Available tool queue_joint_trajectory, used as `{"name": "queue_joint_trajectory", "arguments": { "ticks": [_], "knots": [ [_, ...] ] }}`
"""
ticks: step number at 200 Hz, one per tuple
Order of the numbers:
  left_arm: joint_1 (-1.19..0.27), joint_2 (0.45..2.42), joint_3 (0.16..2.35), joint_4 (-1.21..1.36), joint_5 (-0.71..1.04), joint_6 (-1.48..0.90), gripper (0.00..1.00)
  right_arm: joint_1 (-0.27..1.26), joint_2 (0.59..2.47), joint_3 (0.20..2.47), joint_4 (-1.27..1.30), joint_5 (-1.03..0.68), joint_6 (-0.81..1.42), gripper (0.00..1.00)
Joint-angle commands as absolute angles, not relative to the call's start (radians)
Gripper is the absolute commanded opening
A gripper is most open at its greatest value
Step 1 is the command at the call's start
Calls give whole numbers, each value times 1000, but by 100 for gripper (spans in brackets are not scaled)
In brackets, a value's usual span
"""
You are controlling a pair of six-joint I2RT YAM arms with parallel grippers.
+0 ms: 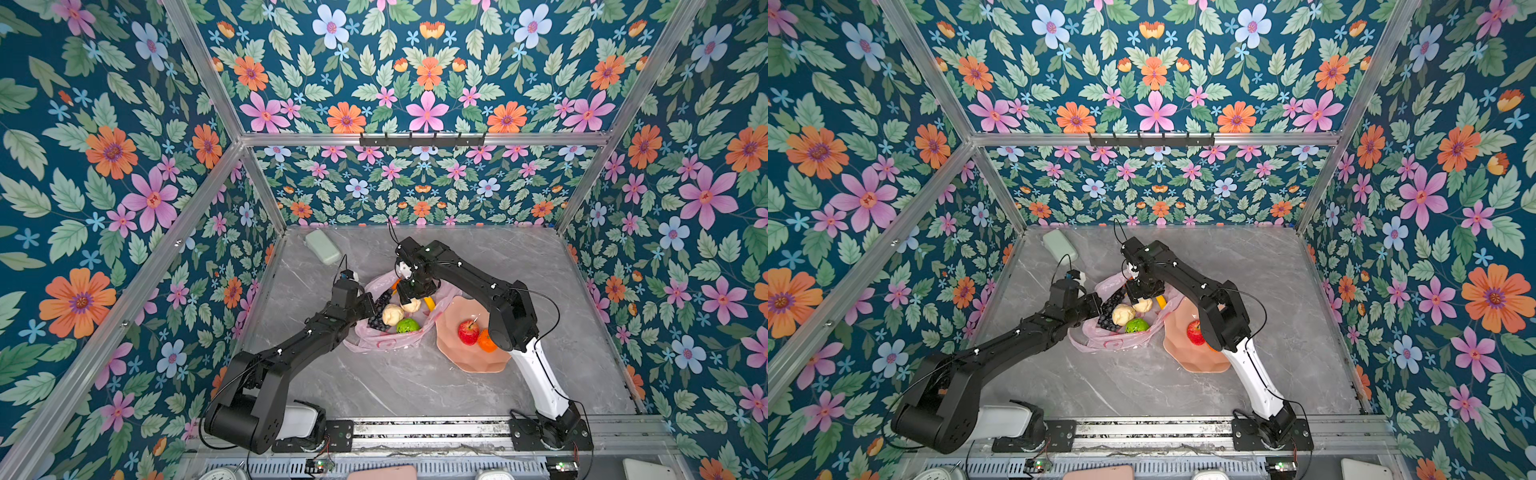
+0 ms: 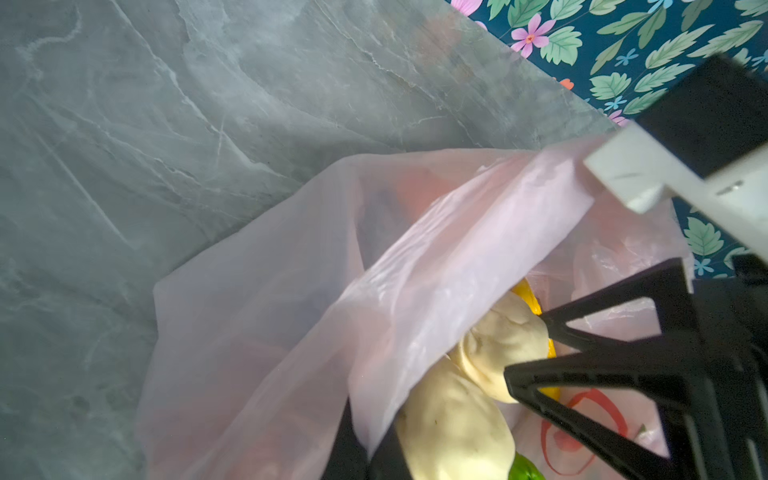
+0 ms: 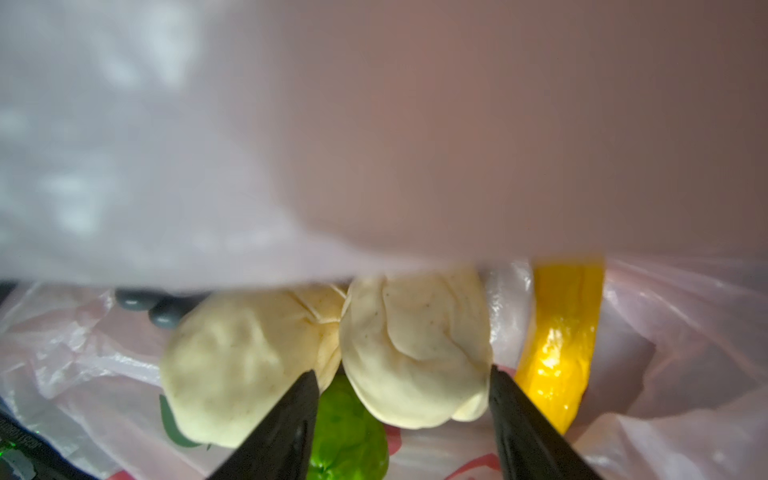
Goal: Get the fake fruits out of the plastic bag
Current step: 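Lower the right gripper into the bag and grasp the cream pear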
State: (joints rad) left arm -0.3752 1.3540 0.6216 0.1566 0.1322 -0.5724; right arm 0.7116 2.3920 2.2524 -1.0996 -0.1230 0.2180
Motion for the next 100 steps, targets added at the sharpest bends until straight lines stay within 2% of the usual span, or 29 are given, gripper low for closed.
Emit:
{"name": "queue_joint_trajectory", "arguments": {
  "ticks": [1,45,100],
  "knots": [
    [-375,1341,625,146,122,-561,0,703,2438,2340,-1192,-97,229,67],
    [-375,1334,611,146,122,-565,0,686,2526,2495,-1245,-84,193,70],
    [-376,1341,617,149,126,-566,0,686,2542,2485,-1212,-163,166,71]
  ]
}}
